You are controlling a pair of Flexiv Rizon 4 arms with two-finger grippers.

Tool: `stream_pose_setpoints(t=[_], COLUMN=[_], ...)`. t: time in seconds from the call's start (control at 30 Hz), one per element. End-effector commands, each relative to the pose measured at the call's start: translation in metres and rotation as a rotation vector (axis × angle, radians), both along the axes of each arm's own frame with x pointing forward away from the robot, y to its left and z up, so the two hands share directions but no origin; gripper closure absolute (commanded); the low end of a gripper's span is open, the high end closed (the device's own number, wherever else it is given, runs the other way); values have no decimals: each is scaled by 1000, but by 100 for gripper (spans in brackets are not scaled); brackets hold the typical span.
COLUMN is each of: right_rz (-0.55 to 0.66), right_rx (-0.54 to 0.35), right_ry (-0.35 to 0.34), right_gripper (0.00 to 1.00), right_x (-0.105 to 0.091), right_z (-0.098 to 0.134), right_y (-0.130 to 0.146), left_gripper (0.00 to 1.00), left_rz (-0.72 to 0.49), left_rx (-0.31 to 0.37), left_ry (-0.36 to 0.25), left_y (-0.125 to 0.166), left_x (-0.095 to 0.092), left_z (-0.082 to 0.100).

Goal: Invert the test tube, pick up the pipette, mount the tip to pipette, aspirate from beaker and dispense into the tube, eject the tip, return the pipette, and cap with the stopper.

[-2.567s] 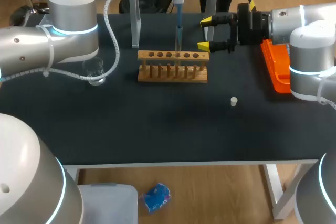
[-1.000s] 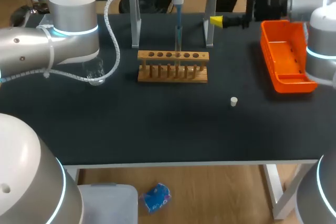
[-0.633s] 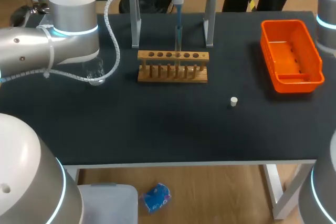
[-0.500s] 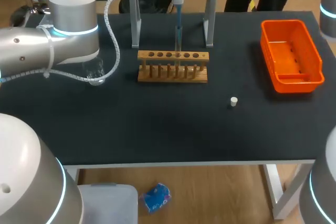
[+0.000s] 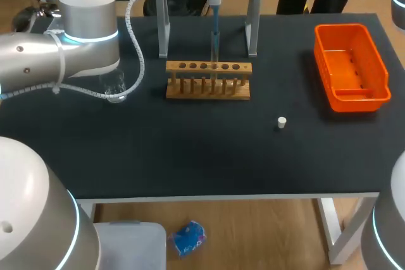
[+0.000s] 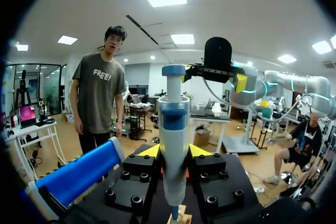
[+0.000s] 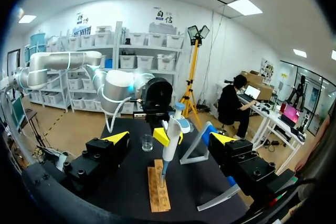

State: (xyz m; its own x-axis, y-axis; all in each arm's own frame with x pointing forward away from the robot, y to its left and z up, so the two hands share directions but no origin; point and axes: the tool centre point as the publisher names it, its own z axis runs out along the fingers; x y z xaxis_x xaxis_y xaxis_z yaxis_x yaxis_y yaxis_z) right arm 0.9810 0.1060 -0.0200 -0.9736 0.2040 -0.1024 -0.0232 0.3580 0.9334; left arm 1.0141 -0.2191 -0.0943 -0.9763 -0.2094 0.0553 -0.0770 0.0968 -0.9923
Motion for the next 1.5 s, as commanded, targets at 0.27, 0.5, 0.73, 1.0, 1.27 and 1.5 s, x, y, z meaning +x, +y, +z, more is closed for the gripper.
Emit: stream_pose_setpoints(t=[0.27,0.5,0.73,1.0,1.27,1.5], right_rz=[-12,-11,-12,4,23,30], right_rx=[14,-9,-37,-42,-46,-49], right_ry=[74,65,77,87,91,97], right_gripper=[73,100,100,100,100,100], right_x=[5,10,17,28,30,30], right_z=[17,26,33,31,28,24], right_y=[18,28,41,64,78,82], left_gripper=[100,100,100,100,100,100], left_rz=[1,1,1,1,1,1], left_rx=[0,0,0,0,0,0], left_ry=[-1,-1,-1,-1,-1,-1], left_y=[0,0,0,0,0,0], left_x=[0,0,0,0,0,0], left_z=[0,0,0,0,0,0])
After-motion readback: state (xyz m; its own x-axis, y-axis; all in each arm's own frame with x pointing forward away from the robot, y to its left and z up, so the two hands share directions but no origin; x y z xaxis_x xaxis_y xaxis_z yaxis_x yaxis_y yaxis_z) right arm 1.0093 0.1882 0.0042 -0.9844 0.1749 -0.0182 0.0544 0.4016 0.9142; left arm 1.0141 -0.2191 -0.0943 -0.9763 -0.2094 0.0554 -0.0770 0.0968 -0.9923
